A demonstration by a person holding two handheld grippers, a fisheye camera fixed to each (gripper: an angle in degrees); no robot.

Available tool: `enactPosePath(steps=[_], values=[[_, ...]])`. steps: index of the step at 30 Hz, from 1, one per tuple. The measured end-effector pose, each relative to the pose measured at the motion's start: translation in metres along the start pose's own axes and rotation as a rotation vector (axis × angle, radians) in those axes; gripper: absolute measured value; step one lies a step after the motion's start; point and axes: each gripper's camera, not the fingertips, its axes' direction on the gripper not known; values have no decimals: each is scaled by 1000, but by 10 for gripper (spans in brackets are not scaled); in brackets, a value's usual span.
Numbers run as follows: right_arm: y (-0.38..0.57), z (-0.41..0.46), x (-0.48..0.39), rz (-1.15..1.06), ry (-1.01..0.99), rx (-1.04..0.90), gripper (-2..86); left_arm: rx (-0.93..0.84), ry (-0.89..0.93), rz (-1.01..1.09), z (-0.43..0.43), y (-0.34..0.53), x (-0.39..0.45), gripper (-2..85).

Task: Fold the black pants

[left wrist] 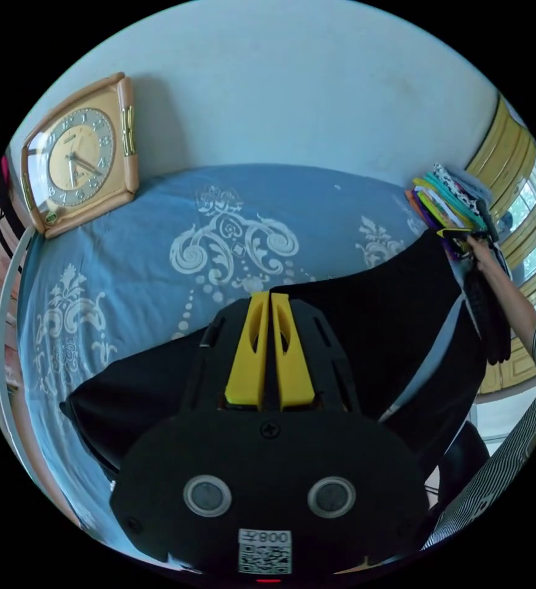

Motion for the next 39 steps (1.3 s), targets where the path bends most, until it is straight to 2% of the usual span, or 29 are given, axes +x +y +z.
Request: enactPosePath(steps=[4, 7, 9, 12, 15, 16, 19, 21, 22, 27, 32, 35, 39], values=[[-15, -25, 27, 67, -28, 19, -1, 4, -13, -21, -6, -12, 3, 9], [-26, -6, 33, 103, 89, -102, -3, -92, -2, -76, 13, -12, -1, 16], [-22, -8, 40, 123, 112, -111, -4, -53, 28, -118, 2, -5, -3, 22], [-1, -41, 57, 120, -8, -40, -3, 29, 132, -104, -36, 10, 1, 31], [44, -79, 56, 27, -193, 18, -1, 64, 204, -61, -76, 36, 13, 29], [64, -84, 50, -16, -215, 1, 0, 50, 216, -47, -86, 49, 20, 26], [98, -59, 40, -50, -85, -162, 1, -78, 169, -61, -84, 75, 26, 12], [106, -66, 53, 0, -111, -126, 1, -165, 137, -71, -84, 84, 25, 9], [104, -76, 65, 45, -158, -162, 1, -154, 138, -90, -100, 89, 24, 9], [144, -172, 69, 17, -169, -45, 4, -5, 160, -93, -208, 126, 23, 17], [212, -206, 79, 50, -134, -139, 23, -10, 106, -324, -299, 229, -15, 36], [222, -206, 92, 113, -145, -210, 42, -1, 67, -498, -348, 292, -39, 53], [211, -214, 94, 122, -123, -234, 56, -31, 26, -610, -389, 345, -58, 68]])
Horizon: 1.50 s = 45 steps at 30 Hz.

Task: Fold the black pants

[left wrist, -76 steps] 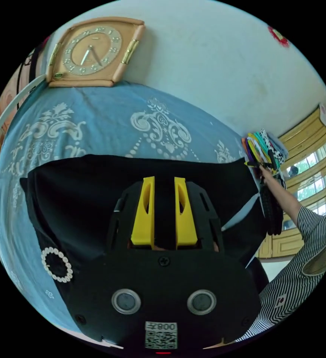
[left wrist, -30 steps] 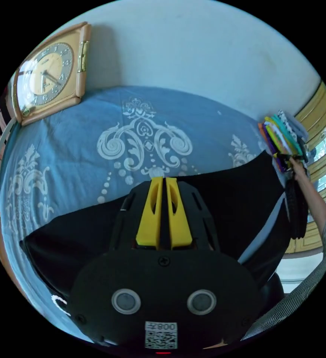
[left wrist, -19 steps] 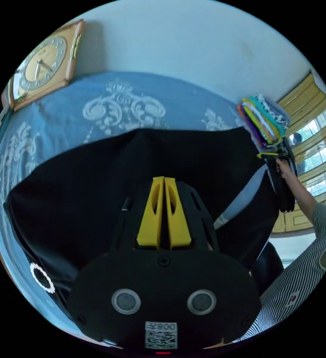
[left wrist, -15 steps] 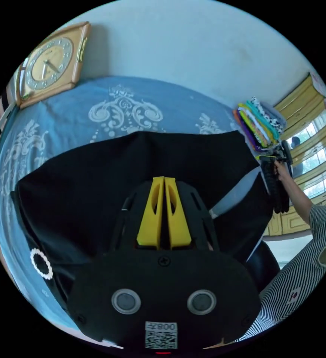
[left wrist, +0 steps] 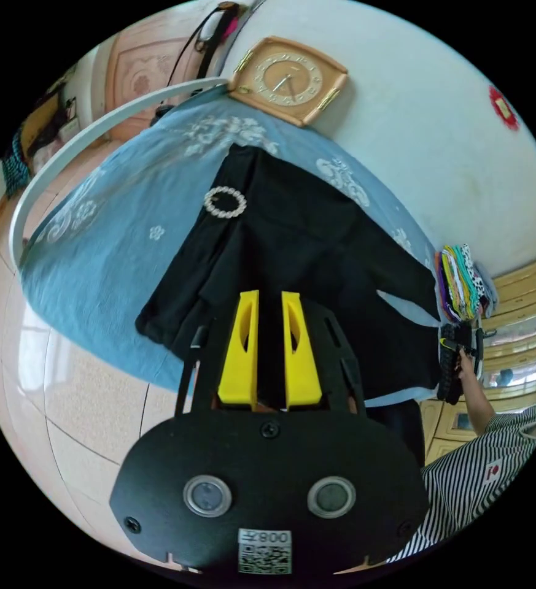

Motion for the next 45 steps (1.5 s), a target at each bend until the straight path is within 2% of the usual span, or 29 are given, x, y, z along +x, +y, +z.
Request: enactPosePath(steps=[4, 8, 10, 15, 18, 21, 27, 32, 37, 40, 45], values=[[-12, -11, -19, 7, 106, -49, 46, -111, -48, -51, -5, 15, -24, 65], [-13, -37, -42, -83, 218, -89, 14, -117, -66, -55, -29, 17, -30, 39], [-14, -60, -42, -91, 212, -86, 8, -125, -71, -46, -44, 18, -34, 33], [-11, -149, -10, 26, 78, 59, 2, -118, -77, -40, -86, 29, -48, 25], [-19, -151, 7, 76, 31, -23, -1, -108, -64, -46, -110, 38, -56, 24], [-11, -165, 14, 162, 116, -45, -4, -105, -54, -43, -139, 49, -62, 27], [63, -247, -6, 104, 32, 72, 2, -47, -55, -67, -217, 92, -84, 40], [151, -254, -22, 111, -3, -25, 32, 15, 95, -254, -263, 149, -132, 75], [193, -261, -34, 162, -4, -89, 63, 33, 182, -405, -287, 185, -168, 92], [201, -280, -74, 82, -51, -68, 68, 77, 248, -478, -300, 198, -188, 98], [201, -308, -226, -302, -66, -44, 72, 116, 347, -536, -308, 204, -206, 102]])
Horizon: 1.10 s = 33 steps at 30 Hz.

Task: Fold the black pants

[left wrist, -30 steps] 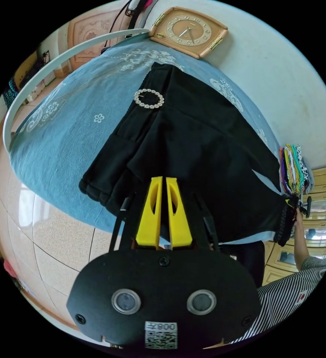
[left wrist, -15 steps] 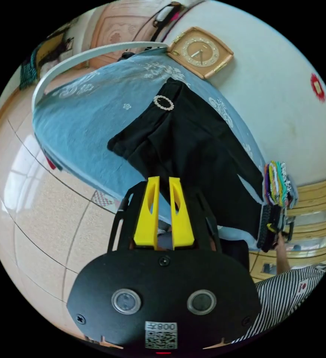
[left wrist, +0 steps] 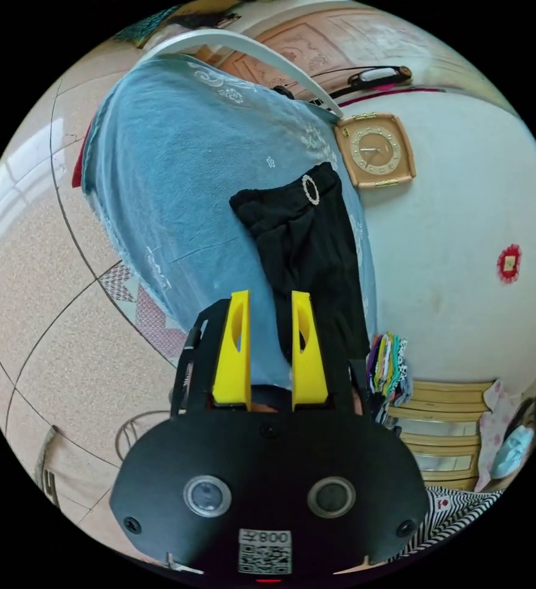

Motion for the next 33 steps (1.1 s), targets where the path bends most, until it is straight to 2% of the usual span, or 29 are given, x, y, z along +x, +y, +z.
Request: enactPosePath(steps=[2, 5, 8, 11, 16, 19, 22, 24, 28, 33], values=[[-20, 3, -87, -239, 33, -14, 77, 21, 40, -17, -4, -3, -3, 100], [-38, 18, -182, -479, 96, -49, 79, 44, 81, -57, -7, -9, -10, 91], [-48, 36, -249, -611, 225, -63, 62, 15, 101, -99, -1, -14, -17, 54], [-49, 36, -279, -663, 299, -65, 36, 9, 87, -62, -2, -13, -7, 31], [-35, 7, -289, -674, 257, -55, 12, 79, 134, 48, -27, 1, 16, 22], [-24, -2, -295, -693, 229, -63, 9, 92, 97, 100, -31, 14, 22, 24], [-21, 3, -296, -676, 226, -63, 9, 44, 45, 21, -2, 24, 4, 33], [-22, -3, -293, -655, 205, -71, 10, 43, 72, -19, 14, 33, -6, 43], [-12, -34, -260, -542, 141, -28, 15, 76, 48, -12, 32, 61, 0, 59], [26, -61, -162, -273, 248, -2, 36, 115, -45, 3, 41, 103, 13, 66]])
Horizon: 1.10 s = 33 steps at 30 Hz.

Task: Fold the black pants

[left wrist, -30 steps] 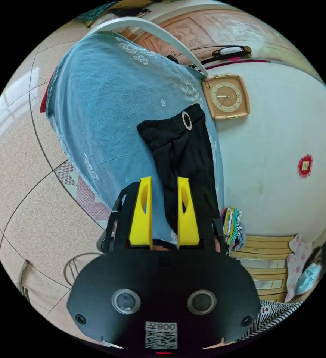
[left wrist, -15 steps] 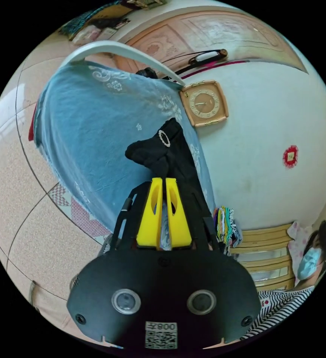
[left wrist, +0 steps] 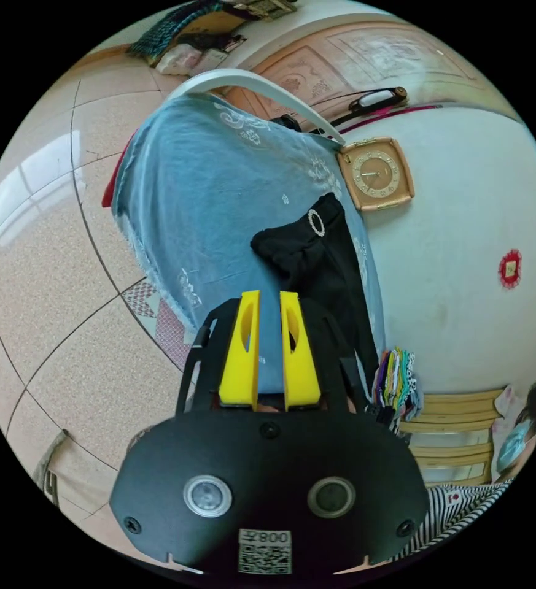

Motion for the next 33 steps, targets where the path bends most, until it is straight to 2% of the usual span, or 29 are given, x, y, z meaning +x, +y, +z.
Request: enactPosePath(steps=[4, 9, 14, 20, 22, 26, 33], values=[[72, 13, 90, 219, 56, -84, 58, -105, 0, 187, 41, 44, 52, 72], [119, 22, 153, 291, 128, -125, 67, -372, 57, 516, 152, 111, 156, 75], [158, 28, 220, 544, 38, -53, 69, -639, 39, 914, 290, 219, 261, 76], [185, 80, 272, 721, -91, -80, 67, -773, -90, 1170, 414, 318, 310, 65], [190, 87, 279, 746, -114, -60, 57, -799, -159, 1221, 445, 341, 315, 46], [192, 97, 285, 701, -106, -89, 19, -802, -174, 1256, 485, 368, 324, 12], [219, 78, 296, 688, -113, -40, 4, -796, -91, 1226, 516, 387, 330, 2]])
